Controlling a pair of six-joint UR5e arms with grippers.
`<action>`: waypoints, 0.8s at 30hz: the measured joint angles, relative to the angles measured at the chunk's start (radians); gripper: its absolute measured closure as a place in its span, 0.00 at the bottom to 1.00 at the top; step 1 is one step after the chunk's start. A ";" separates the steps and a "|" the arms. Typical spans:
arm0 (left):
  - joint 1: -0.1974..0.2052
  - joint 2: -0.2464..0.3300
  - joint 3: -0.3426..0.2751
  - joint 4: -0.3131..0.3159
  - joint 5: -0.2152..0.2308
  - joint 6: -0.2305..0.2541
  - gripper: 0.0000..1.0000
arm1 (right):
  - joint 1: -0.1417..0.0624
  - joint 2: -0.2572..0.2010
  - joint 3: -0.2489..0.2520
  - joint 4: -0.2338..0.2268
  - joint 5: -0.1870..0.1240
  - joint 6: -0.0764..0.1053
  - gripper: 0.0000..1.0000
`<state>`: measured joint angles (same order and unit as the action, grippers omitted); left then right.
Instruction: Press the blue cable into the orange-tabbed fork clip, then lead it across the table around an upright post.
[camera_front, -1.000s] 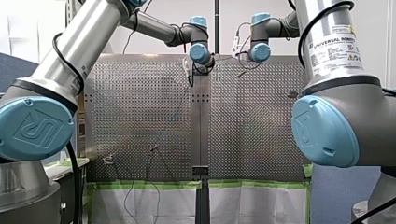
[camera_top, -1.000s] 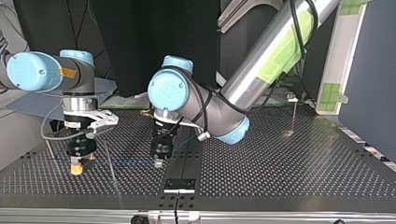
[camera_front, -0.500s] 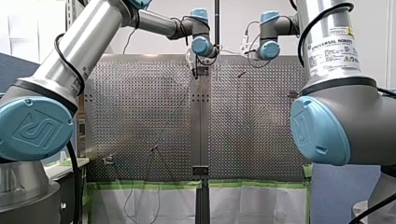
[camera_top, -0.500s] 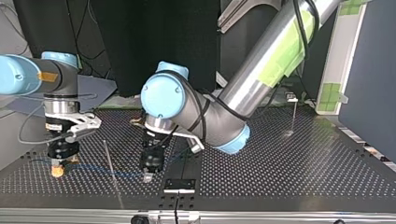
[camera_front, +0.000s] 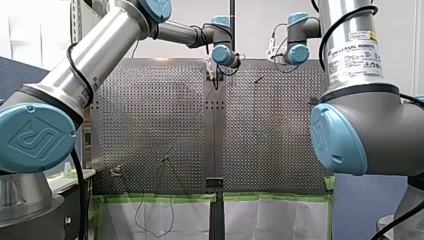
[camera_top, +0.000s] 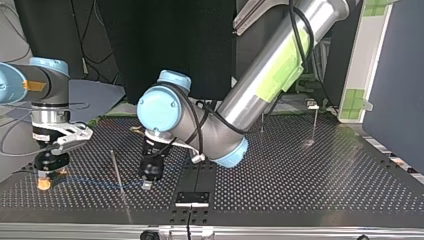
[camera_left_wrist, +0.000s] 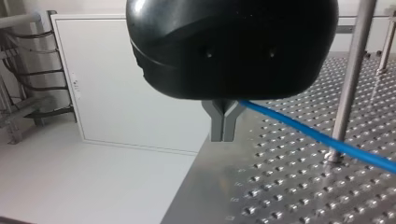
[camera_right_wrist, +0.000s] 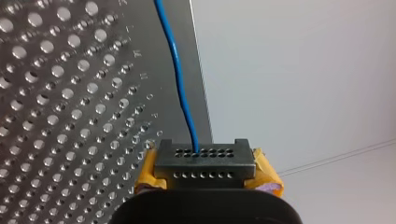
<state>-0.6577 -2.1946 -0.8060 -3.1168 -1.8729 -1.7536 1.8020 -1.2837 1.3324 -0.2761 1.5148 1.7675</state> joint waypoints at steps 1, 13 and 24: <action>-0.001 -0.002 0.000 0.000 0.000 0.000 1.00 | -0.004 0.000 0.000 0.000 -0.003 0.000 1.00; -0.005 -0.035 -0.001 0.002 0.000 0.000 1.00 | -0.039 0.029 0.000 -0.001 -0.030 0.003 1.00; -0.008 -0.084 -0.007 0.012 -0.002 0.001 1.00 | -0.049 0.066 0.000 -0.007 -0.045 0.003 1.00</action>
<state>-0.6661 -2.2789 -0.8128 -3.1048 -1.8753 -1.7529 1.7525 -1.2173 1.3324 -0.2830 1.4696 1.7705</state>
